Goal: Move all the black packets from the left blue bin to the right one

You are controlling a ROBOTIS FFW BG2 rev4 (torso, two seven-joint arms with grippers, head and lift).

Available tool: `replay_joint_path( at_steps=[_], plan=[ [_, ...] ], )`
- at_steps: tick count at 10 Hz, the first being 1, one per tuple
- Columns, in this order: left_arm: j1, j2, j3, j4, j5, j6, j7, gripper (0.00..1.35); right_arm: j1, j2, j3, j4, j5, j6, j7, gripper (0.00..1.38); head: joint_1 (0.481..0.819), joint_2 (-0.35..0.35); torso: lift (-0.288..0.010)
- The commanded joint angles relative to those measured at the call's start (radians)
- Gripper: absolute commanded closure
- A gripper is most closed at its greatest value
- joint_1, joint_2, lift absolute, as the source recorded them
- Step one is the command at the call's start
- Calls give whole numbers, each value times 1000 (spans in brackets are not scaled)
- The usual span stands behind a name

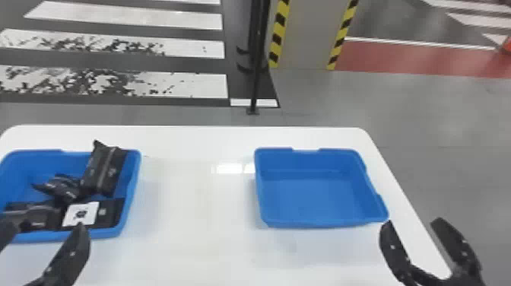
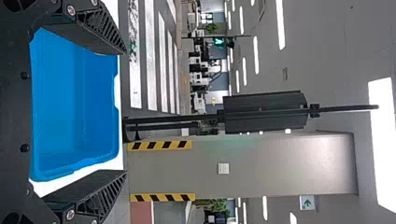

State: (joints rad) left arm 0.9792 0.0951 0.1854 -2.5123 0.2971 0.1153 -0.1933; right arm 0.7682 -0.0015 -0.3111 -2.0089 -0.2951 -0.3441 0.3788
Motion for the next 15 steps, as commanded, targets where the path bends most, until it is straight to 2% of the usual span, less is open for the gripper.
replay_joint_path(
  at_steps=[1,9,12,15],
  plan=[
    [0,0,0,0,0,0,0,185,0,2,0,0,-2,0,0,116,695,-151,-121],
    [-5,0,0,3,2,12,0,185,0,2,0,0,-2,0,0,116,695,-151,-121],
    [-52,3,24,3,4,101,-2,185,0,2,0,0,-4,0,0,116,695,-149,-121],
    [-162,17,78,25,6,241,-3,185,0,2,0,0,-4,0,0,116,695,-121,-121]
  ],
)
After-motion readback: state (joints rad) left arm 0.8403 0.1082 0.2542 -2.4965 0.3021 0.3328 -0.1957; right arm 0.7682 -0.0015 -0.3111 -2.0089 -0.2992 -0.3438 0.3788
